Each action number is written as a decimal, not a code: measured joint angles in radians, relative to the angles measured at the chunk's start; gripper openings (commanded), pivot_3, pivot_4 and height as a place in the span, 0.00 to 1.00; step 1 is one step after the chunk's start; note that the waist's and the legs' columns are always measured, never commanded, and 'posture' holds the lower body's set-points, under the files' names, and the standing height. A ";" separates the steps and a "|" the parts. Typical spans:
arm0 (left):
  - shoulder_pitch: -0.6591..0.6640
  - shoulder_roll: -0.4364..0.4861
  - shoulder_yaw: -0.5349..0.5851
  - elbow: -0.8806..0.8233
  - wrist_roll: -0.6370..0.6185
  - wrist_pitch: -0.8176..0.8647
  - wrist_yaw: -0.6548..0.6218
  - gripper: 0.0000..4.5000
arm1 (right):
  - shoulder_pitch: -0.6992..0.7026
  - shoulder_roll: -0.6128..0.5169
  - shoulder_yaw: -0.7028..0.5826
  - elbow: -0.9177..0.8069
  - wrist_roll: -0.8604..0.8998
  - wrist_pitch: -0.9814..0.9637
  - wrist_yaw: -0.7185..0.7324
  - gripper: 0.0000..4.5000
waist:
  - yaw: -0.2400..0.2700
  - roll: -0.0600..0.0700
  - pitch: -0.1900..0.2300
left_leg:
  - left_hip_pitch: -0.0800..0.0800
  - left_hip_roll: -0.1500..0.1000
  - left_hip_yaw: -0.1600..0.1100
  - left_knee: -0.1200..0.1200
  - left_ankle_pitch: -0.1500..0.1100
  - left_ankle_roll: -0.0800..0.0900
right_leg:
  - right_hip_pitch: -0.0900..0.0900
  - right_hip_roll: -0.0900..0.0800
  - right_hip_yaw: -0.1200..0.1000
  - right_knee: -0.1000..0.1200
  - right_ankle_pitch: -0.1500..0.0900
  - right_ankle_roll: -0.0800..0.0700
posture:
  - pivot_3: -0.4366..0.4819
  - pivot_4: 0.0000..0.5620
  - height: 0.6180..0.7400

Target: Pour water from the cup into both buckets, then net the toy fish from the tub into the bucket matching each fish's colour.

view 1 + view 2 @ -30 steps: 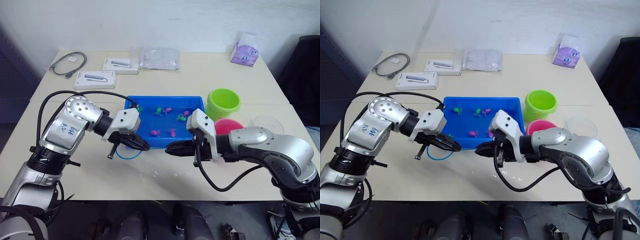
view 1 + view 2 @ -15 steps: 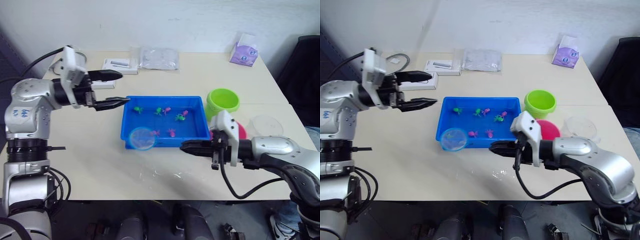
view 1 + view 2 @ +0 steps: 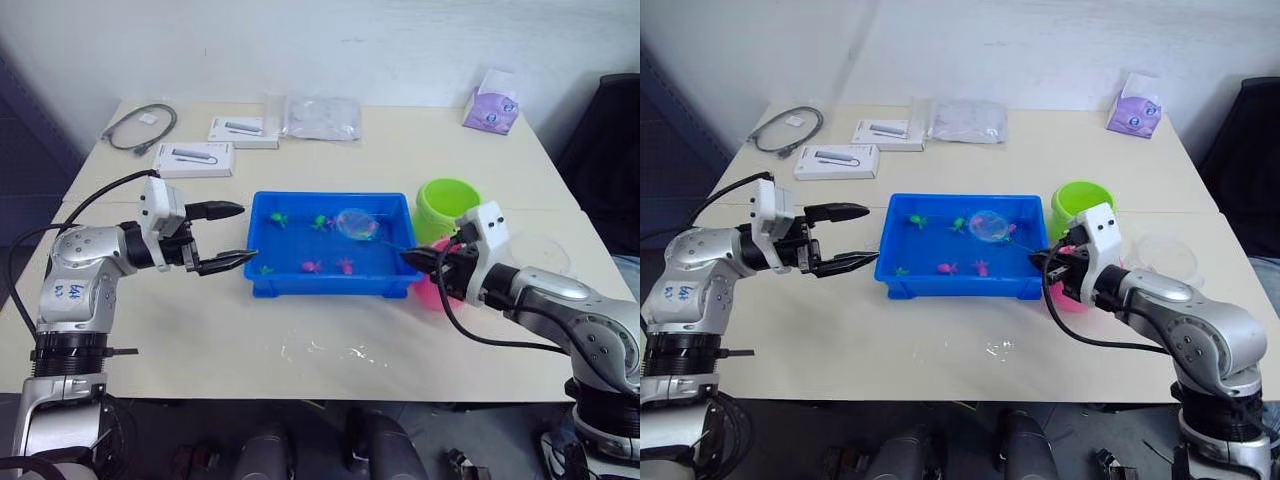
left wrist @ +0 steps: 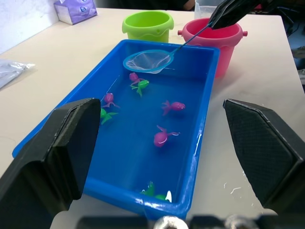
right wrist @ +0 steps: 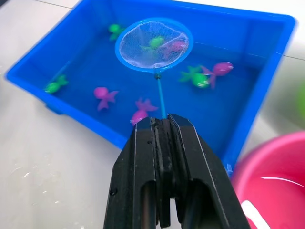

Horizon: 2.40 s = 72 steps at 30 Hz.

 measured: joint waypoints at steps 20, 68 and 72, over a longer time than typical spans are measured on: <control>0.063 -0.035 -0.044 -0.075 0.005 0.007 0.053 0.98 | -0.150 0.104 0.026 0.207 0.011 0.295 0.008 0.00 | -0.002 0.000 0.000 | 0.000 0.001 0.001 -0.001 0.000 0.000 | 0.000 -0.001 0.001 0.000 0.000 0.000 | 0.48 0.27 1.00; 0.081 -0.041 -0.073 -0.057 0.022 -0.014 0.060 0.98 | -0.362 -0.048 0.097 0.256 -0.127 0.450 0.037 0.00 | -0.005 0.000 0.000 | 0.000 0.000 0.001 -0.002 0.000 0.000 | -0.001 -0.002 0.001 -0.001 0.000 0.000 | 0.48 0.27 1.00; 0.081 -0.043 -0.079 -0.057 0.022 -0.012 0.059 0.98 | -0.364 -0.057 0.142 0.264 -0.148 0.461 0.051 0.00 | -0.006 0.000 0.000 | 0.000 0.001 0.001 -0.002 0.000 0.000 | -0.001 -0.002 0.001 -0.001 0.000 0.000 | 0.48 0.27 1.00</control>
